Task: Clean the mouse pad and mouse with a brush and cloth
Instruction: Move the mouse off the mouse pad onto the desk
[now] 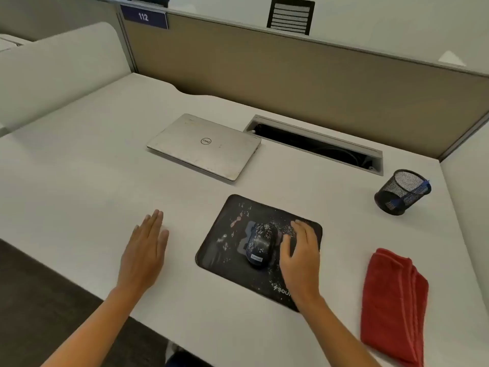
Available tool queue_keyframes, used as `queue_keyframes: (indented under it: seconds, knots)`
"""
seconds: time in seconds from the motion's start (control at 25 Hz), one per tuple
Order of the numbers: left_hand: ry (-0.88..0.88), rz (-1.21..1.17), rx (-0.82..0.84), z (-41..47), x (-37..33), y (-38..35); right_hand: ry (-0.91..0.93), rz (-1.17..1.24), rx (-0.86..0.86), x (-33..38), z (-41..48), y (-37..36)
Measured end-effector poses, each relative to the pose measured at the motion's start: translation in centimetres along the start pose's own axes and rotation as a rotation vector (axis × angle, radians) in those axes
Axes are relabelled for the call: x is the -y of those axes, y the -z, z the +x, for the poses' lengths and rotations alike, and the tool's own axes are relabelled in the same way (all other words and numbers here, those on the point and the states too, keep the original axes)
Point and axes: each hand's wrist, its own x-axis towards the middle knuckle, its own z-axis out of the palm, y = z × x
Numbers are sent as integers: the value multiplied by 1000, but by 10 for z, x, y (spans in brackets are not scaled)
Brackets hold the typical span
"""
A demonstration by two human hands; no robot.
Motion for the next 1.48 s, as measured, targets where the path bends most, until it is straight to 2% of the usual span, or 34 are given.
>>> queue_keyframes:
  seconds: [0.16, 0.28, 0.48, 0.72, 0.88, 1.12, 1.32, 1.48]
  knots:
    - [50, 4, 78, 16, 33, 8, -209, 82, -23, 32, -23, -21]
    - [44, -2, 119, 35, 50, 18, -319, 3, -60, 50, -28, -41]
    - [-57, -8, 190, 77, 83, 29, -517, -146, -165, 75, -29, -70]
    - [-147, 17, 235, 118, 115, 33, -628, -199, -293, 80, -26, -83]
    - [-229, 135, 199, 125, 123, 28, -654, -195, -375, 86, -27, -89]
    - [-256, 143, 190, 125, 126, 27, -642, -153, -425, 121, -28, -103]
    - [-290, 160, 212, 128, 130, 26, -555, -64, -374, 178, -24, -139]
    - [-324, 140, 231, 131, 138, 28, -498, -91, -295, 209, -23, -178]
